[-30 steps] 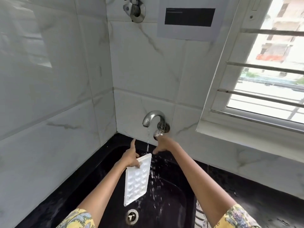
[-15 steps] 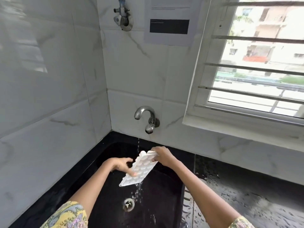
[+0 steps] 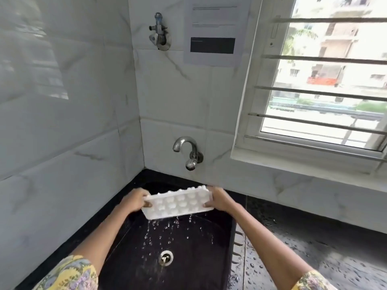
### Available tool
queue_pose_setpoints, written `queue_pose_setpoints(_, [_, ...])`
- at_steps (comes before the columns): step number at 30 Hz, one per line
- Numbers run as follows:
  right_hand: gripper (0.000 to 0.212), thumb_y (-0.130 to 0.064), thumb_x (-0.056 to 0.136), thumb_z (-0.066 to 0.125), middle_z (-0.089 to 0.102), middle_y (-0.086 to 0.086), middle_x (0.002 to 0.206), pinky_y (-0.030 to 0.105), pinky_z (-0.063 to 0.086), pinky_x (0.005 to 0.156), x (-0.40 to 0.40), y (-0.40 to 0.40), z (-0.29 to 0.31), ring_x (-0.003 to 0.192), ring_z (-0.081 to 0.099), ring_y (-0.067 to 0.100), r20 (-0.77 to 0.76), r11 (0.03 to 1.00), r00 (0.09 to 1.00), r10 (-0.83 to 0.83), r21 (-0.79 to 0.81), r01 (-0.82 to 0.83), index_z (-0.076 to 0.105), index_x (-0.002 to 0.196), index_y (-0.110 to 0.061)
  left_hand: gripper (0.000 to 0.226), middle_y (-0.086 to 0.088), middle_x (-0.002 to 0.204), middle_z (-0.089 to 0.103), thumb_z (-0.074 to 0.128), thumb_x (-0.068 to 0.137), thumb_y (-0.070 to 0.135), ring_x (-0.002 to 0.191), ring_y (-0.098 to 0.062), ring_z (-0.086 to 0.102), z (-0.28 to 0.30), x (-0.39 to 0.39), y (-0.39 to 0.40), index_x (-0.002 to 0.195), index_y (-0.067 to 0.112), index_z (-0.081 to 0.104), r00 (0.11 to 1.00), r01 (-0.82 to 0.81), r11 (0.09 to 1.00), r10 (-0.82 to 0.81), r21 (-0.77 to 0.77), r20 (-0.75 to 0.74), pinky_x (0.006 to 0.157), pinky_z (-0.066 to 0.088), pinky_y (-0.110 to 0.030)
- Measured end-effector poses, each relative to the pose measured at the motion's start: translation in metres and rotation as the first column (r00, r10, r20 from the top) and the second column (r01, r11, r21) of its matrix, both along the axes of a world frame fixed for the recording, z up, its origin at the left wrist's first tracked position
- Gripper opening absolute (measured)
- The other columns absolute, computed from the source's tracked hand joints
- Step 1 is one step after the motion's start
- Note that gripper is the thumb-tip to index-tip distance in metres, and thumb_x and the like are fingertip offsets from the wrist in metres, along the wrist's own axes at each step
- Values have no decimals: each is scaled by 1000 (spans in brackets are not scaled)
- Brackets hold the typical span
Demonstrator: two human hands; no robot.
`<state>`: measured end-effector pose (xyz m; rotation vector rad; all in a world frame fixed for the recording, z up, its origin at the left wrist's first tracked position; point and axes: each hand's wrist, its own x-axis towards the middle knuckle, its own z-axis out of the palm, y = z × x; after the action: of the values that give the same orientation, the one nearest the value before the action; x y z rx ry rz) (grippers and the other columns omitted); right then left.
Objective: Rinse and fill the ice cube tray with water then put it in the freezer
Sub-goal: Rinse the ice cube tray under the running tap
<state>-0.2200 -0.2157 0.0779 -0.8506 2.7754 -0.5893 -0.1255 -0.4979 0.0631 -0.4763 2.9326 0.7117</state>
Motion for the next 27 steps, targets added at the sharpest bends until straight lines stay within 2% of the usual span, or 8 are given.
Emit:
queue_pose_setpoints(2, [43, -17, 79, 69, 65, 17, 113, 36, 47, 86, -7, -8, 26, 106, 60, 30, -89, 998, 995, -37, -60, 32, 58, 120, -7, 25, -16, 97, 71, 73, 80, 14, 86, -22, 64, 31, -2, -3, 101, 3, 70, 986, -6, 1000, 2, -24, -169, 67, 37, -25])
queue_pose_setpoints(6, [35, -12, 85, 60, 68, 14, 110, 39, 48, 81, -6, -12, 52, 102, 62, 32, -316, 954, 935, -163, -290, 69, 58, 120, -11, 30, -18, 100, 71, 60, 85, -5, 92, -32, 67, 56, 4, -1, 113, 4, 64, 846, -67, 988, -19, -141, -533, 67, 37, -27])
queue_pose_setpoints(10, [67, 14, 70, 46, 57, 8, 132, 34, 45, 92, 15, 1, -23, 118, 55, 28, -289, 941, 950, -122, -339, 18, 52, 131, -15, 46, -18, 107, 65, 43, 89, -3, 96, -33, 64, 5, 29, 14, 132, 11, 47, 928, -71, 969, -23, -238, -371, 80, 49, -38])
queue_pose_setpoints(13, [58, 6, 74, 47, 68, 6, 115, 33, 46, 82, 36, 16, -93, 104, 62, 31, -137, 965, 979, -151, -236, 116, 56, 126, -21, 40, -13, 110, 64, 39, 92, 9, 102, -31, 63, -54, 60, 30, 131, 16, 45, 996, 44, 947, -66, -317, -60, 87, 50, -39])
queue_pose_setpoints(15, [50, 1, 80, 50, 71, 7, 103, 34, 47, 79, 39, 16, -107, 97, 64, 31, -83, 964, 982, -169, -220, 147, 58, 123, -22, 36, -13, 107, 65, 39, 92, 10, 100, -31, 63, -70, 69, 29, 127, 15, 47, 998, 59, 954, -66, -293, -14, 86, 50, -41])
queue_pose_setpoints(21, [24, -7, 84, 59, 69, 21, 101, 41, 49, 77, -9, -13, -14, 97, 64, 38, -236, 960, 960, -149, -266, 84, 66, 106, -5, 33, -22, 109, 63, 41, 95, 7, 98, -36, 62, 7, 25, -1, 126, 9, 51, 959, -60, 942, -37, -329, -282, 82, 49, -41])
queue_pose_setpoints(24, [49, 7, 81, 51, 69, 22, 103, 38, 50, 73, -13, -24, 29, 92, 66, 34, -356, 903, 900, -251, -421, 85, 56, 126, -10, 40, -21, 103, 63, 38, 93, -3, 91, -35, 63, 42, 19, 7, 130, 7, 47, 868, -186, 943, 27, -274, -496, 74, 45, -39])
queue_pose_setpoints(27, [71, 16, 74, 45, 58, 14, 129, 40, 49, 86, 13, -17, 4, 109, 60, 32, -353, 863, 885, -304, -495, 100, 45, 137, -17, 48, -19, 107, 62, 36, 91, -8, 90, -32, 61, 22, 36, 23, 137, 6, 40, 815, -223, 936, 26, -271, -579, 74, 48, -40])
